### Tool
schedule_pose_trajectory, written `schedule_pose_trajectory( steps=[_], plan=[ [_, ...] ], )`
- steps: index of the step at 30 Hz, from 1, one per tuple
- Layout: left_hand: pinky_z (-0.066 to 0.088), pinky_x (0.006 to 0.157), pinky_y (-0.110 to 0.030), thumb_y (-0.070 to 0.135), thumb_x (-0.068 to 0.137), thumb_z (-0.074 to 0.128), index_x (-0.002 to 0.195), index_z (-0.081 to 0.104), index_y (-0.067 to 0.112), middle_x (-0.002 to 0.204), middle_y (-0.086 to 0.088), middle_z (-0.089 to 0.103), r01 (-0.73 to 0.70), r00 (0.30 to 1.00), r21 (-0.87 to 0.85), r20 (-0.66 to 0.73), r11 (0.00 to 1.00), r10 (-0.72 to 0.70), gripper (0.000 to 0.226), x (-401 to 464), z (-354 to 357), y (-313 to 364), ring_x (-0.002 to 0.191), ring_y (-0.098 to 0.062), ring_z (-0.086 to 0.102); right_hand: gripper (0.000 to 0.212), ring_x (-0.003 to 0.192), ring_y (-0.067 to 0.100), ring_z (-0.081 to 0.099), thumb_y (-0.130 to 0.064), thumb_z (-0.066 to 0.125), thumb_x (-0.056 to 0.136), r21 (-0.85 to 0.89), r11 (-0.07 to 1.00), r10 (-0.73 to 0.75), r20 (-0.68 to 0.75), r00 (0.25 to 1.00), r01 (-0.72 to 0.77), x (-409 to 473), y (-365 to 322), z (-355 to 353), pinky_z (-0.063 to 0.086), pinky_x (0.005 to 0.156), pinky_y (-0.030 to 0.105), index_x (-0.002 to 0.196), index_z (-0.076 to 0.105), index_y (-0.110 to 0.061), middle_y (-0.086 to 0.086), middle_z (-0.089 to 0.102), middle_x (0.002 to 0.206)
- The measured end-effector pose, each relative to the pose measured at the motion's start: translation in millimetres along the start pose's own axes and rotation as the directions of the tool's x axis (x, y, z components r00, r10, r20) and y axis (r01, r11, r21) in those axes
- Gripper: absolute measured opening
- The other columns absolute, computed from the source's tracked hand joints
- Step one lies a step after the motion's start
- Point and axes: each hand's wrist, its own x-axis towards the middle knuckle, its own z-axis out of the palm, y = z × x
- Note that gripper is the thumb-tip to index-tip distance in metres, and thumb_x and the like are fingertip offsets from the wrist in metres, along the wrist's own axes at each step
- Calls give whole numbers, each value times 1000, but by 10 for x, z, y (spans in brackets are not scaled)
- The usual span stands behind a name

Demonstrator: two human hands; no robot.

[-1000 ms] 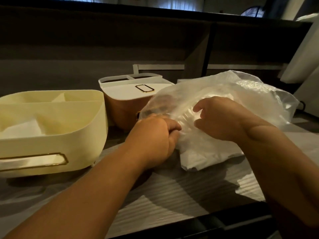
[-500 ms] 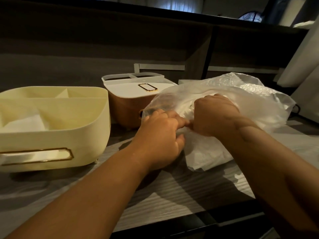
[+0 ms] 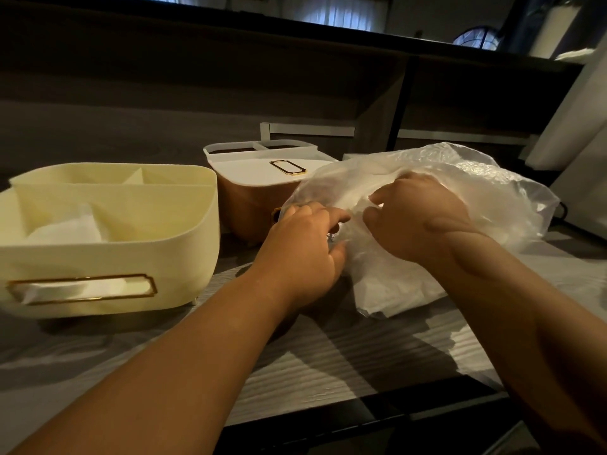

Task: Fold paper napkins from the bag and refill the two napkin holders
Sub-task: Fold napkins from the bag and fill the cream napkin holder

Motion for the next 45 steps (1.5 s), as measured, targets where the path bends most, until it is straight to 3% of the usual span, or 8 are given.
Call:
schedule_pose_trajectory(
  steps=[4,10,21,25,31,37,41,45],
  plan=[
    [38,114,-43,31,98,61,145,46,34,144,5,47,22,1000,-18,-5,1000,-23,49,-3,-11,-5,137,-17,35,33,76,19,57,-33,42,96,112,993,41,40,998,-46,25,16,32,41,66,30,73,64,-22,0,61,83],
    [41,112,-44,32,98,60,144,46,33,142,4,48,23,1000,-33,-10,999,-23,49,1,-12,-16,135,-17,38,27,73,19,54,-27,47,97,176,978,90,110,990,-109,89,21,65,36,64,29,78,60,-14,3,60,81],
    [43,111,-46,38,96,63,149,38,33,145,5,43,-10,999,-105,-46,994,5,58,32,-22,-52,134,-17,40,27,77,21,60,-27,47,99,226,972,22,-336,942,58,-84,-5,-32,48,63,30,91,72,-20,1,68,87],
    [49,106,-43,64,86,60,153,26,38,152,8,34,-14,996,-293,-86,956,-12,79,18,-80,4,133,-14,42,25,72,13,57,-26,51,99,372,909,13,-479,878,189,-234,-58,-200,46,60,21,92,73,-18,-4,65,81],
    [53,76,-14,66,81,61,148,24,45,142,13,41,-41,982,-498,-180,866,-57,79,-213,-307,103,117,-6,51,15,83,4,59,-25,55,100,801,533,105,-381,918,271,-354,-197,-484,52,62,12,91,66,-30,-18,61,87],
    [54,63,-11,42,87,72,128,40,47,111,26,50,-3,943,-594,-268,804,-195,53,-746,-622,115,99,1,56,19,89,-2,68,-20,53,101,979,129,74,-167,983,157,-560,-552,-500,57,73,18,101,72,-23,-18,71,86],
    [55,67,-17,42,86,73,126,38,51,111,28,51,107,927,-552,-246,827,-283,53,-1288,-700,-76,99,2,56,18,105,23,70,-22,58,97,967,-216,3,142,990,-138,-798,-868,-199,59,90,47,106,74,-19,4,74,106],
    [61,83,-30,38,86,73,133,39,50,126,22,49,224,935,-509,-129,831,-331,60,-1625,-831,-312,109,-6,57,18,113,38,64,-17,55,96,915,-320,-155,207,966,-247,-1009,-1080,86,52,94,61,100,73,-14,17,69,113]
  ],
)
